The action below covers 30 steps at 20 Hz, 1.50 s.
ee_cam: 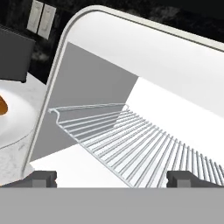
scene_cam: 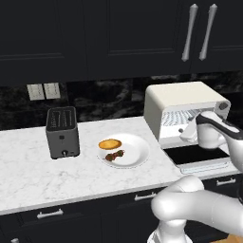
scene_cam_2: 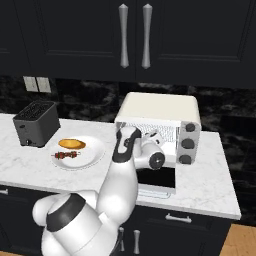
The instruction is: Pick up the kebab skewer and baguette bread, and place them inside the toaster oven. Close the toaster oven door and start by setting the timer.
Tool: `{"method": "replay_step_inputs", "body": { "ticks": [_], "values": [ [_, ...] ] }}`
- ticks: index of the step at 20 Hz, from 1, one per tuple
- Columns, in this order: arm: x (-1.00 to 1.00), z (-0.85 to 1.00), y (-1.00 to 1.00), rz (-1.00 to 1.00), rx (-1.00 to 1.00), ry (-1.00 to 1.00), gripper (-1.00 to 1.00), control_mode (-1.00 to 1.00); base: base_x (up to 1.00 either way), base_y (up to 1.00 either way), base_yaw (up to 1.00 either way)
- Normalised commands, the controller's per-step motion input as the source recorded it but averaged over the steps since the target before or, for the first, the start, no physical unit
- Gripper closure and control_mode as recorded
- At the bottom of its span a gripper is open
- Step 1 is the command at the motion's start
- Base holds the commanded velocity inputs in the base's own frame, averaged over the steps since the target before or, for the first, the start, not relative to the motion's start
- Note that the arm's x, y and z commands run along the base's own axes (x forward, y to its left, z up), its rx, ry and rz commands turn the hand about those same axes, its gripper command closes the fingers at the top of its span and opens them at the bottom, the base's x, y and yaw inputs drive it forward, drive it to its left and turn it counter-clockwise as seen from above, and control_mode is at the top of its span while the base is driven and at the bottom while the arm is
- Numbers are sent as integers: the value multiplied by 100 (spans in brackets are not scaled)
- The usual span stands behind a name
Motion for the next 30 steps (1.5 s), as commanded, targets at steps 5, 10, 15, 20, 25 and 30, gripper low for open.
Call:
{"method": "replay_step_inputs", "body": {
  "ticks": [5, 10, 15, 20, 25, 30],
  "values": [
    [29, -7, -13, 0, 0, -6, -100, -100, 0, 0, 0],
    [18, -23, -18, 0, -3, -1, -100, -100, 0, 0, 0],
    [35, -12, -4, 0, -3, -1, -100, -100, 0, 0, 0],
    [24, -17, -4, 0, -3, -1, -100, -100, 0, 0, 0],
    [20, -14, -5, 0, -3, 0, -100, -100, 0, 0, 0],
    [3, 0, -7, 0, 0, 0, 100, -100, 0, 0, 0]
  ]
}}
